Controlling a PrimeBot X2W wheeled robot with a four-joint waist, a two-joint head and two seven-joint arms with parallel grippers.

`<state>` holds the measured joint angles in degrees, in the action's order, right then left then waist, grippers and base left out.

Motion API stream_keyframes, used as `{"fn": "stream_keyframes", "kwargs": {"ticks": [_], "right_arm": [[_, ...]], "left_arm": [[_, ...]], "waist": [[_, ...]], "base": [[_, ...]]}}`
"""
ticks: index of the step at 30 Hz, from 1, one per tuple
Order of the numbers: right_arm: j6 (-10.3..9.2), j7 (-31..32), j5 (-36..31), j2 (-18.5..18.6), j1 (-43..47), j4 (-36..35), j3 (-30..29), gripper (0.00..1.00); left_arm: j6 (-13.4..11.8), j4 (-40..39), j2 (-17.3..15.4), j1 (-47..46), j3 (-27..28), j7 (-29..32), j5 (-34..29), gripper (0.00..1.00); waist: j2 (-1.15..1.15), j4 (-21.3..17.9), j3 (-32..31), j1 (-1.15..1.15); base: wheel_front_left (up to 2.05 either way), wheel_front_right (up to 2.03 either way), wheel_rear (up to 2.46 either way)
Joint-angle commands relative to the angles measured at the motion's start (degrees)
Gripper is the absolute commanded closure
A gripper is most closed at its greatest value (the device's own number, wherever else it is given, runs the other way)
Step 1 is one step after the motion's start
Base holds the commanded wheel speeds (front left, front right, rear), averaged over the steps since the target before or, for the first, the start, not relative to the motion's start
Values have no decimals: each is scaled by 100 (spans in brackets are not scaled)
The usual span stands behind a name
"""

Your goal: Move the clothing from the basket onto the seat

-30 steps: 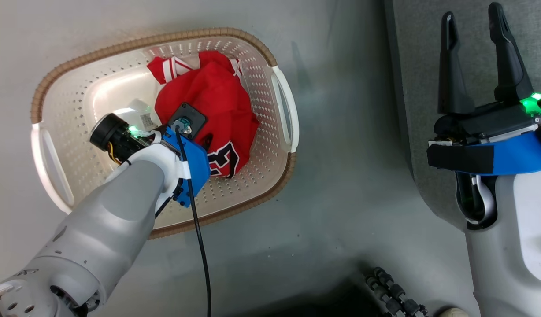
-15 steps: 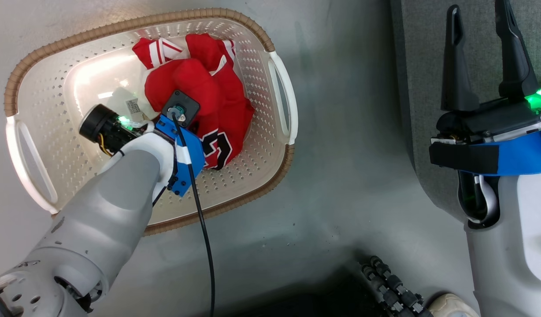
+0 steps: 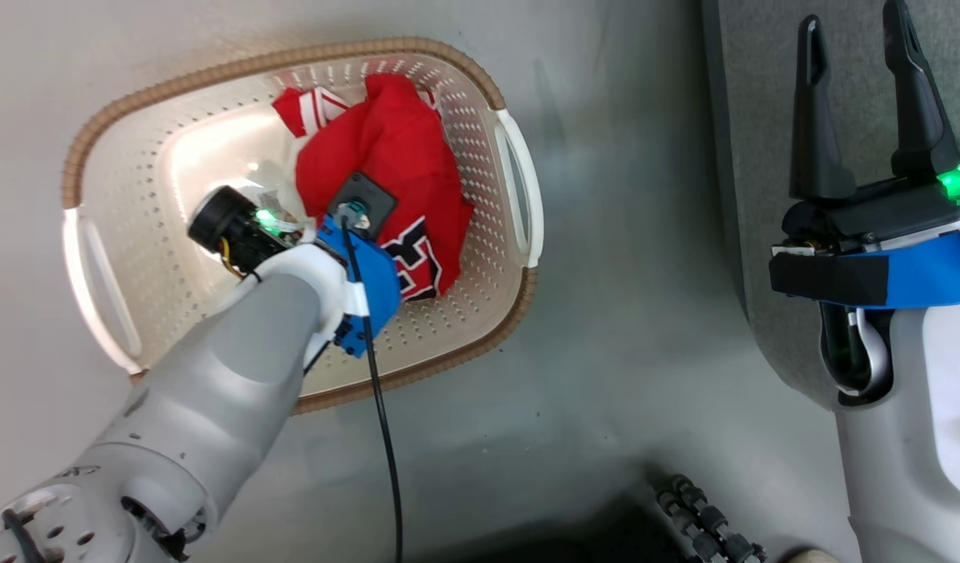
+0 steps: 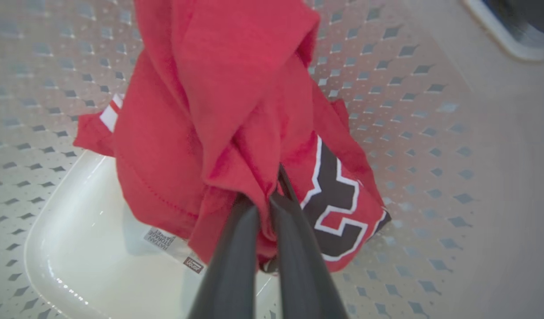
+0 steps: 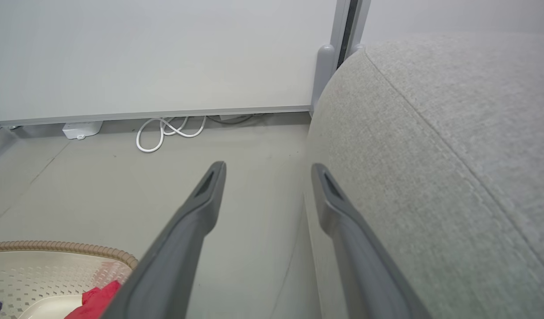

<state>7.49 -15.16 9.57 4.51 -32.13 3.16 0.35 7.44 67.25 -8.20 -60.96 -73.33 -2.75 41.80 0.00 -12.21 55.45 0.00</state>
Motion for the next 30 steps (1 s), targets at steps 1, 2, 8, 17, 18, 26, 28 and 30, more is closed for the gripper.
{"fn": "stream_keyframes", "kwargs": {"ticks": [1,2,8,17,18,26,28,30], "right_arm": [[1,1,-33,58,23,40,-30,0],[1,1,-40,80,37,55,-40,0],[1,1,-47,209,175,157,-64,0],[1,1,-81,390,356,373,-35,0],[1,1,-79,407,377,397,-35,0],[1,1,-90,462,657,596,-91,0],[1,1,-85,463,721,622,-114,0],[1,1,-82,445,821,670,-135,0]], "left_arm": [[4,-79,45,68,-18,-91,-62,100],[4,-120,77,91,-18,-140,-50,100],[4,-383,240,255,-18,-516,-25,100],[4,-624,407,528,-19,-1055,53,100],[4,-645,417,555,-20,-1088,45,100],[4,-850,481,589,26,-1248,131,100],[4,-1005,496,524,163,-1252,122,100],[4,-1141,468,589,316,-1249,69,100]], "waist": [[0,110,-157,0],[0,154,-221,0],[0,450,-688,0],[0,828,-1484,0],[0,862,-1575,0],[0,1101,-2308,0],[0,1138,-2478,0],[0,1166,-2673,0]], "base": [[0,0,0],[0,0,0],[0,0,0],[0,0,0],[0,0,0],[0,0,0],[0,0,0],[0,0,0]]}}
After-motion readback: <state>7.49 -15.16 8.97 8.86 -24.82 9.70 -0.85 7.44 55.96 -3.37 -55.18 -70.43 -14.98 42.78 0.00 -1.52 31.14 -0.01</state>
